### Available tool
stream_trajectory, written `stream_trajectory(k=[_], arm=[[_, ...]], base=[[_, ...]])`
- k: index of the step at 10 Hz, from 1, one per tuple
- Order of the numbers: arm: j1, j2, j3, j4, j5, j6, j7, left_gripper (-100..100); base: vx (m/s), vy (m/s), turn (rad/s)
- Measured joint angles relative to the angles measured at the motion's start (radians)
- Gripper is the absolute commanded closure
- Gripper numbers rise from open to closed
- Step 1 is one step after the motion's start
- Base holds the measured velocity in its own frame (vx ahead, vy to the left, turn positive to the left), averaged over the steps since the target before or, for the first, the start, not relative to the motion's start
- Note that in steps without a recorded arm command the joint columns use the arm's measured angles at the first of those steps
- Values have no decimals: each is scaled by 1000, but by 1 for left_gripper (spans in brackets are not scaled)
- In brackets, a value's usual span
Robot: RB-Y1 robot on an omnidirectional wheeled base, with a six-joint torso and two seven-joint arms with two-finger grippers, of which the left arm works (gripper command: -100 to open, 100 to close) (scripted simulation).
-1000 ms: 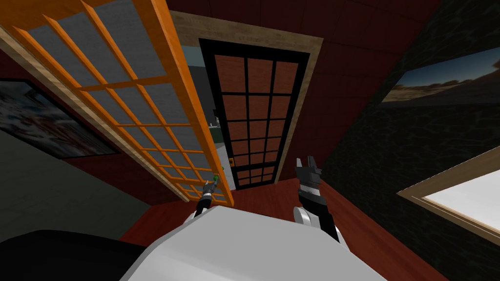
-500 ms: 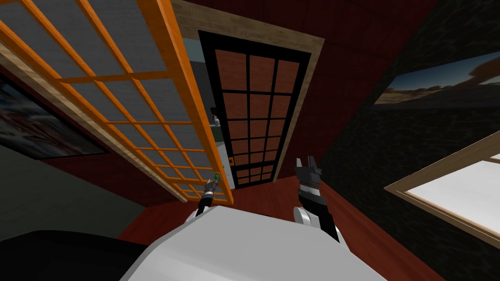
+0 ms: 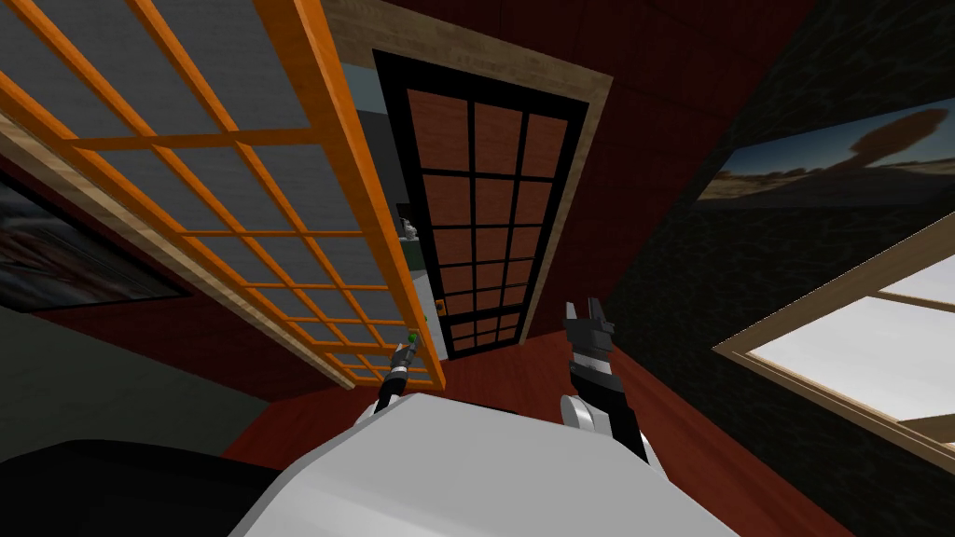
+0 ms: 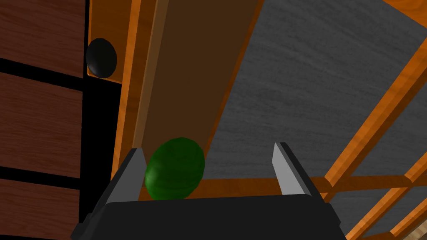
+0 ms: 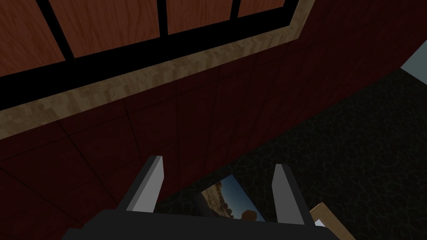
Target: Pull the door open
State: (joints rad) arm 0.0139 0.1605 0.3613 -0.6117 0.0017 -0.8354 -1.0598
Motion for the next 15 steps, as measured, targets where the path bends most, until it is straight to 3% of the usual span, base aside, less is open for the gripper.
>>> stream_trajectory(k=[1, 4, 5, 6, 7, 8, 9, 12, 13, 14, 15], arm=[[-8, 4, -3, 16, 6, -5, 28, 100], [3, -1, -12, -14, 18, 17, 91, 100], [-9, 6, -16, 14, 26, 3, 120, 100], [12, -3, -21, -26, 27, 18, 141, 100], [14, -6, -23, -36, 32, 30, 163, 100], [9, -5, -24, -27, 36, 26, 178, 100], [-11, 4, -26, 15, 42, 6, 200, 100], [16, 1, -39, -38, 55, 29, 276, 100], [12, 1, -41, -30, 58, 27, 292, 100], [-1, 2, -40, 0, 59, 9, 295, 100], [5, 1, -43, -6, 64, 6, 313, 100]], base=[[-43, 20, -40], [-41, 19, -73], [-35, 27, -40], [-29, 14, -48], [-24, 12, -37], [-27, 19, -65], [-53, 16, -113], [-34, 15, -47], [-6, 15, 22], [-27, 16, -75], [-65, 20, -125]])
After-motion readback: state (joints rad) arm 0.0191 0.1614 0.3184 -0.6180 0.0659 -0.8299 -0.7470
